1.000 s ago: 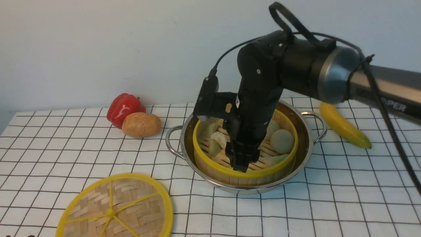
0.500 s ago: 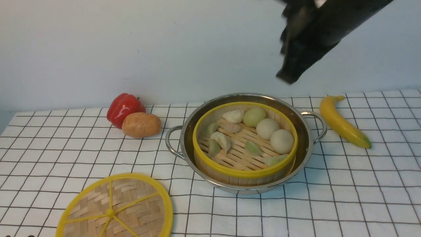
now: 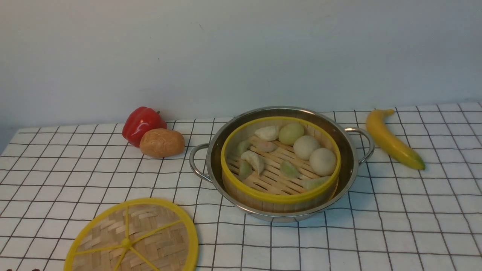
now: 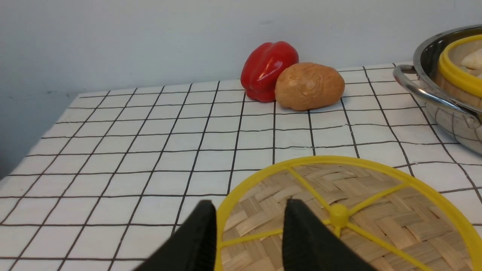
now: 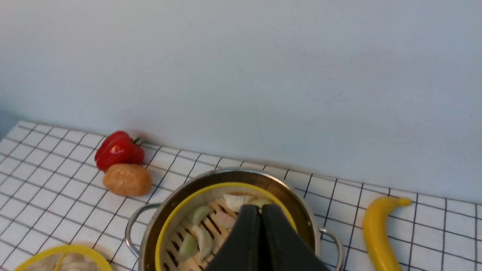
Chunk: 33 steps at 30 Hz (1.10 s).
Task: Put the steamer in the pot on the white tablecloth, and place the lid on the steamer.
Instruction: 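Grasp the bamboo steamer lid lying on the table by its centre knob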
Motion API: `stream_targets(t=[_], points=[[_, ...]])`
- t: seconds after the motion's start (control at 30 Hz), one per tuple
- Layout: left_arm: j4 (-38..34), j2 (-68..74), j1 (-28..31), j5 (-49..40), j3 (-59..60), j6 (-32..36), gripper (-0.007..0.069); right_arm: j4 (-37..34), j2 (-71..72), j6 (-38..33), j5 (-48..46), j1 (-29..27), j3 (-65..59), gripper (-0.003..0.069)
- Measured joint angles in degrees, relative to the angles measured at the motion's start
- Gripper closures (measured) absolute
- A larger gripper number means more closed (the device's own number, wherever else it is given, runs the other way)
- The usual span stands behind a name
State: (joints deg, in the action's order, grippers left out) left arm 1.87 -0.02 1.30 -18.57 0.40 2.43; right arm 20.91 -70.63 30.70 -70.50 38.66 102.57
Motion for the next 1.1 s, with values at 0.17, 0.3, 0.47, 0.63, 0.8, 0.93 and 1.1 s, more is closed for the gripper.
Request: stream_targets(t=[0.17, 0.3, 0.47, 0.63, 0.8, 0.93, 1.1], points=[[0.0, 0.0, 0.0, 0.0, 0.0, 0.0, 0.0381, 3.62, 3.35, -3.93, 0.22, -0.33, -1.43, 0.0659], [0.0, 0.0, 0.0, 0.0, 0.0, 0.0, 0.0381, 2.61, 9.91, -6.03, 7.35, -6.31, -11.2, 0.0655], [0.0, 0.0, 0.0, 0.0, 0.0, 0.0, 0.0381, -2.42, 22.03, -5.79, 22.85, -18.59, -32.15, 0.0644], [0.0, 0.0, 0.0, 0.0, 0.0, 0.0, 0.0381, -5.92, 37.86, -5.62, 40.06, -30.83, -58.51, 0.0619], [0.0, 0.0, 0.0, 0.0, 0.0, 0.0, 0.0381, -7.61, 51.4, -5.62, 48.44, -36.05, -78.67, 0.0596], [0.0, 0.0, 0.0, 0.0, 0.0, 0.0, 0.0381, -8.09, 59.46, -5.62, 51.17, -37.12, -89.67, 0.0576], [0.0, 0.0, 0.0, 0.0, 0.0, 0.0, 0.0381, -8.21, 67.73, -5.62, 52.23, -37.12, -97.17, 0.0554]])
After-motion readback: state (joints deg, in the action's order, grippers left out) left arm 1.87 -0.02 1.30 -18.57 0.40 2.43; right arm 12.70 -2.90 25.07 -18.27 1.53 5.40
